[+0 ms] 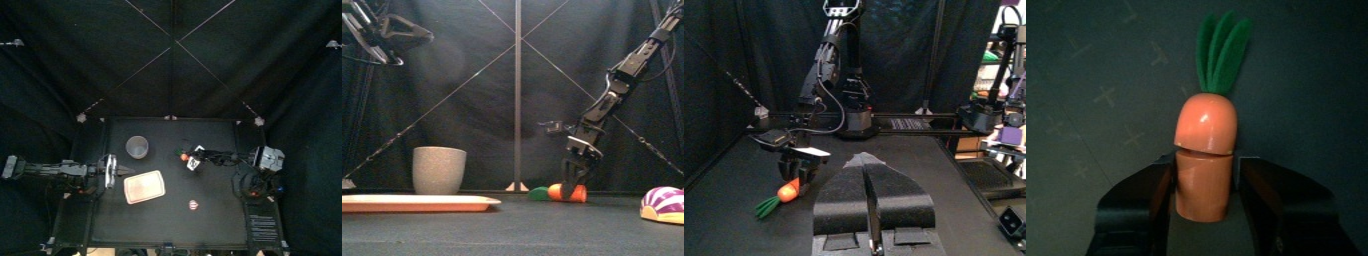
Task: Pick the carrot then place it on the pink plate
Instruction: Place carrot on the pink plate
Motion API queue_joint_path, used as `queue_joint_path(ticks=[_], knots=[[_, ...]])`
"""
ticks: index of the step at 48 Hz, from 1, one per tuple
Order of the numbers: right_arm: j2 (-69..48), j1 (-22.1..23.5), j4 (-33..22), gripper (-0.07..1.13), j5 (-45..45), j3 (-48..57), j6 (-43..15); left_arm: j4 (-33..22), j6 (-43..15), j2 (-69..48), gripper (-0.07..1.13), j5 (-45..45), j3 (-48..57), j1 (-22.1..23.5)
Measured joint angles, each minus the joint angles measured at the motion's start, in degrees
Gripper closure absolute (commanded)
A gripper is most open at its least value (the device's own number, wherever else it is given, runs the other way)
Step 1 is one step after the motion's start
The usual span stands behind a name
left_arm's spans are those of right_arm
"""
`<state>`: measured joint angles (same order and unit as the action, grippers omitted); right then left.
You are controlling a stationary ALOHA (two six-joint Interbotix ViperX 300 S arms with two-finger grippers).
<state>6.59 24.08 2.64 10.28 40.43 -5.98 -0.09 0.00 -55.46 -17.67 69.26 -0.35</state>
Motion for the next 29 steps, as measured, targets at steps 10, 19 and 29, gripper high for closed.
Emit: queue_joint_path(ticks=[10,19,29], knots=[[0.5,-0.7,0.0,0.67,0.5,-1.3,0.0,0.0,0.0,0.0,1.09,0.0,0.0,0.0],[-0.3,-3.4,0.4,0.67,2.2,-4.1,-0.2,0.0,0.0,0.1,1.09,0.1,0.0,0.0],[-1.4,-11.7,0.1,0.67,2.9,-11.2,-0.2,0.0,0.0,0.0,1.09,0.1,0.0,0.0]])
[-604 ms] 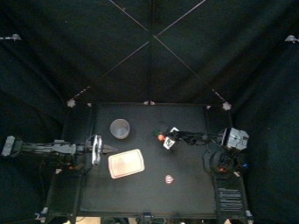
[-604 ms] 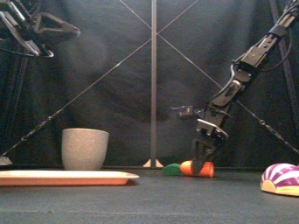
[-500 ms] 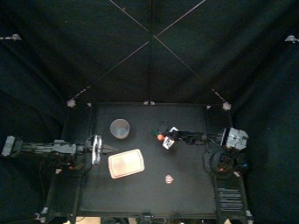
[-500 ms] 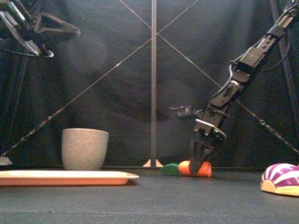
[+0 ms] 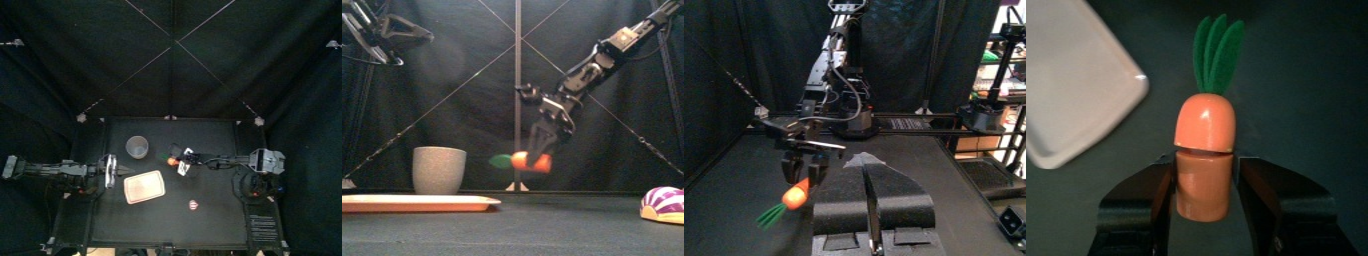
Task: Pick the carrot then place it on the pink plate
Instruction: Place carrot on the pink plate
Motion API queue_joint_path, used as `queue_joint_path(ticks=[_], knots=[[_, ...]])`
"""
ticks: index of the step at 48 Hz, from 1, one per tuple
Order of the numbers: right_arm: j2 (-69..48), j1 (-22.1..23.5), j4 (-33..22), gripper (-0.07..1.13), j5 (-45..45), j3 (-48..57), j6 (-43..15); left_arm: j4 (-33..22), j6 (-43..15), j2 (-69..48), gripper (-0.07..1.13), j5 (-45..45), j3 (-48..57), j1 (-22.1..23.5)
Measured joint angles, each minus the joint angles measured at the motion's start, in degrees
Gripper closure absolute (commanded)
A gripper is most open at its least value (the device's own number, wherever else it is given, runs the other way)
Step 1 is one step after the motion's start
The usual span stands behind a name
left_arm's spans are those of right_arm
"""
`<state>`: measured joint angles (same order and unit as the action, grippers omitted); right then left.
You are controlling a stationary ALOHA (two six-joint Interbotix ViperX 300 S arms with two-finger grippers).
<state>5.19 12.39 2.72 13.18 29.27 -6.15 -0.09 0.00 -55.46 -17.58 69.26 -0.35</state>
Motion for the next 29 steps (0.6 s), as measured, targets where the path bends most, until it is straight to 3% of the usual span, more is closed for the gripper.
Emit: queue_joint_path(ticks=[14,29], knots=[[4.6,-11.1,-3.4,0.67,0.0,-12.8,0.4,0.0,0.0,0.0,1.09,0.1,0.0,0.0],[15.7,-14.9,-6.2,0.63,1.2,-22.9,-0.2,0.0,0.0,-0.1,1.09,0.2,0.2,0.0]])
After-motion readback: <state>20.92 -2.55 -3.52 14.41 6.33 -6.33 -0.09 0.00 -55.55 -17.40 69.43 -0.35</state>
